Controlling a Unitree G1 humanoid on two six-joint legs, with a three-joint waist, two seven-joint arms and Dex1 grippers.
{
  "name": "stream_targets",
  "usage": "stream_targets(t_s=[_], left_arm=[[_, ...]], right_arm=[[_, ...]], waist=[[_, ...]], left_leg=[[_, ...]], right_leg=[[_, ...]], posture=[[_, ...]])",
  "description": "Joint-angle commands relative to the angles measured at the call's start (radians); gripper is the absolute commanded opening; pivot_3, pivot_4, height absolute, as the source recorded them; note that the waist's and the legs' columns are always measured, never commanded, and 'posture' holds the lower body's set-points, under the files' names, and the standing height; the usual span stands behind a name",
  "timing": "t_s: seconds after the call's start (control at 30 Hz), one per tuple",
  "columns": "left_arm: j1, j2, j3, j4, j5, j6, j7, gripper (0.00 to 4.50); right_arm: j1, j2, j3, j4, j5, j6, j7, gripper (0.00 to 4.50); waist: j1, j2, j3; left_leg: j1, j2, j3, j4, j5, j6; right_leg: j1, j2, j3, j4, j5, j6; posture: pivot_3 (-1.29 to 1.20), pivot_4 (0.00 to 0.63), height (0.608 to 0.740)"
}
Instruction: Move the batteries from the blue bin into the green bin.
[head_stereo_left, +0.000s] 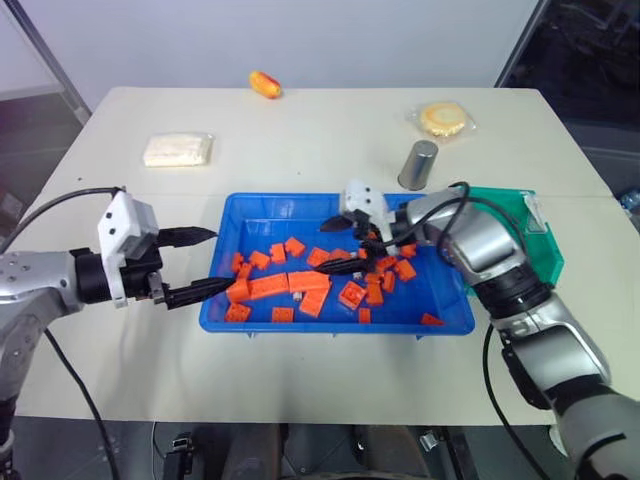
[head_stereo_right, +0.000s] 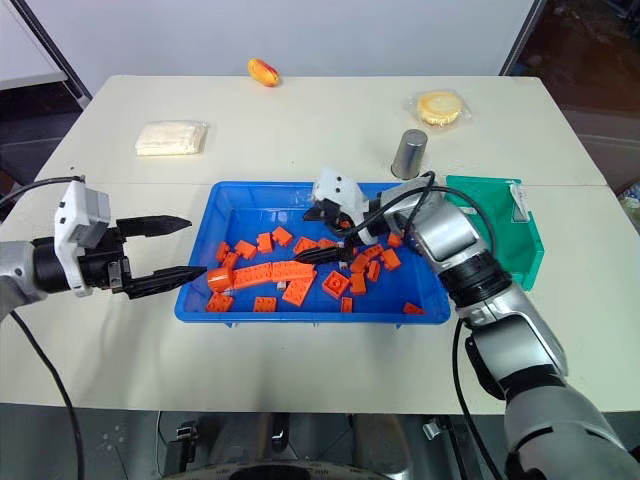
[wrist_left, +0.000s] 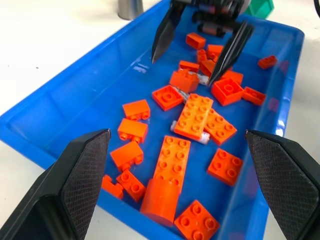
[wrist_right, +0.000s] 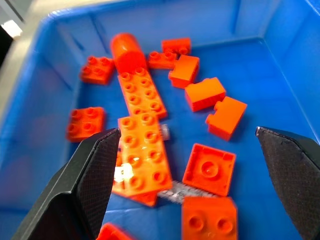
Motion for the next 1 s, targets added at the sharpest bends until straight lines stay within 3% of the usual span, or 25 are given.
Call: stream_targets(t_s=[0.03,0.3,0.77,0.87,0.93,1.0], left_arm=[[0.010,-0.009,0.042,-0.029,-0.018,-0.008,0.020,4.50],[-0.001,-0.021,0.020,-0.014,-0.010,-0.031,0.037,4.50],[-0.014,-0.037,-0.004,-0.009,0.008,-0.050,0.058,4.50],[-0.009,-0.038,-0.001,-0.013,0.008,-0.049,0.061,4.50],[-0.007,-0.038,0.001,-0.014,0.008,-0.049,0.063,4.50],[-0.006,-0.038,0.003,-0.015,0.008,-0.049,0.063,4.50]], right_arm=[[-0.016,0.005,0.000,-0.052,-0.009,-0.004,0.026,4.45],[0.035,-0.026,0.049,-0.157,-0.026,0.003,0.113,4.45],[0.029,0.064,0.072,0.038,-0.153,-0.091,0.053,4.45],[0.033,0.074,0.073,0.042,-0.160,-0.094,0.055,3.67],[0.032,0.079,0.070,0.040,-0.162,-0.092,0.060,2.55],[0.031,0.083,0.067,0.035,-0.164,-0.088,0.063,1.74]], waist=[[0.000,0.000,0.000],[0.000,0.000,0.000],[-0.002,0.000,0.000],[-0.002,0.000,0.000],[-0.002,0.000,0.000],[-0.002,0.000,0.000]], left_leg=[[0.000,0.000,0.000,0.000,0.000,0.000],[0.000,0.000,0.000,0.000,0.000,0.000],[0.000,0.000,0.000,0.000,0.000,0.000],[0.000,0.000,0.000,0.000,0.000,0.000],[0.001,0.000,0.000,0.000,0.000,0.000],[0.001,0.000,0.000,0.000,0.000,0.000]], right_leg=[[0.000,0.000,0.000,0.000,0.000,0.000],[0.000,0.000,0.000,0.000,0.000,0.000],[0.000,0.001,0.000,0.001,0.000,0.000],[0.000,0.000,0.000,0.001,0.000,0.000],[0.000,0.001,0.000,0.001,0.000,0.000],[0.000,0.001,0.000,0.001,0.000,0.000]], posture=[[0.00,0.150,0.740],[0.00,0.150,0.740],[0.00,0.150,0.740],[0.00,0.150,0.740],[0.00,0.150,0.740],[0.00,0.150,0.740]])
